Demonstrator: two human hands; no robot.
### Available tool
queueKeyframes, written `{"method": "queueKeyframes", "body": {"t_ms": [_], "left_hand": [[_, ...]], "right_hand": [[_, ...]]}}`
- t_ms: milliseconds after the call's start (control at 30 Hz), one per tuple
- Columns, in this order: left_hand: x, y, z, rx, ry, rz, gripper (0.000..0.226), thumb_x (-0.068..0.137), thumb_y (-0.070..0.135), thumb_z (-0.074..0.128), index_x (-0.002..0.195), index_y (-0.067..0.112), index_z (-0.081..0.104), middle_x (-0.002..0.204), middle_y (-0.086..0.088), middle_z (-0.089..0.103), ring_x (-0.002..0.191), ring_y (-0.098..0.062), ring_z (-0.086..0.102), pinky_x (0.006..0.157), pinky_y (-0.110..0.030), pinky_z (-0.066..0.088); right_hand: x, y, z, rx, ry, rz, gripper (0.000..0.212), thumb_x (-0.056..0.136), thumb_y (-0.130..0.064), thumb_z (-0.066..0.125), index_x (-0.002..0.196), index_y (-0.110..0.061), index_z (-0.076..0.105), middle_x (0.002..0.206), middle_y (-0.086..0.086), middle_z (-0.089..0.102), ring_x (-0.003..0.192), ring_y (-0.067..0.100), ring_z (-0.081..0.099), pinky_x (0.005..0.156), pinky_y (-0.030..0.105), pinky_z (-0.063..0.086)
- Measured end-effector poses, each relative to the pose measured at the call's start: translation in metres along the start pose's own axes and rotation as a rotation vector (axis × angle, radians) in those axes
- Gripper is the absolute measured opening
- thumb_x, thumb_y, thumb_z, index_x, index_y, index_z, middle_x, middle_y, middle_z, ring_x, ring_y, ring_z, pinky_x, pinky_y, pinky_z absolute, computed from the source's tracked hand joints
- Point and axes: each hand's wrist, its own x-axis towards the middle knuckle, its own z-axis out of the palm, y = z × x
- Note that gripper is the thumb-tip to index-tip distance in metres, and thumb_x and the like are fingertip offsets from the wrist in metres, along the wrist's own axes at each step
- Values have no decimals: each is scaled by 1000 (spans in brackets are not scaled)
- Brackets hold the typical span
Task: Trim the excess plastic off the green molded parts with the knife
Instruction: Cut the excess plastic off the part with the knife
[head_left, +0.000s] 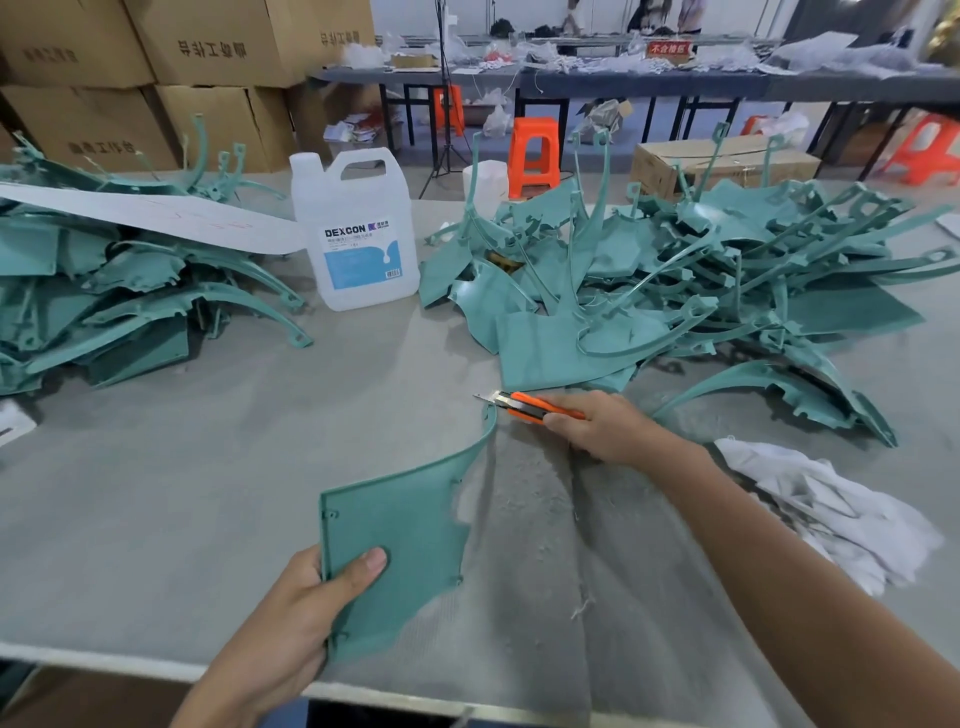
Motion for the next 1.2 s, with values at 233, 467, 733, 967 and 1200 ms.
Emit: {"method": "queueKeyframes", "body": {"t_ms": [233,467,733,967,1200], "left_hand": [[-3,-10,-7,-137,37,7,31,91,10,57,117,10,74,125,-23,67,111,-39,68,80,-39,60],[-2,-9,3,-153,95,39,28,89,14,61,112,9,76,120,-23,70,105,-39,70,78,-40,61],[14,-9,42,-161,150,67,28,86,15,62,107,0,73,109,-26,72,93,-36,73,72,-37,62],[13,-13,33,-211,154,61,36,88,15,61,120,-1,67,117,-23,71,102,-36,71,82,-40,60],[16,-12,29,-203,130,9,38,86,15,62,121,-1,66,118,-23,71,103,-37,71,80,-40,62]], "right_hand": [[13,-12,10,-206,47,47,36,104,-43,42,138,-40,53,117,1,69,109,31,61,87,42,49],[-47,-49,6,-22,192,-17,34,104,-42,47,137,-42,54,88,-7,69,81,18,65,74,37,51],[-127,-130,21,-97,106,-264,50,98,-58,38,144,-52,22,89,-7,70,79,20,63,66,37,47],[-98,-99,14,-159,206,-132,44,101,-51,44,144,-50,39,74,-5,66,67,26,65,61,36,52],[-23,-28,0,-234,86,191,35,103,-45,41,130,-36,60,105,5,67,96,32,61,84,42,52]]}}
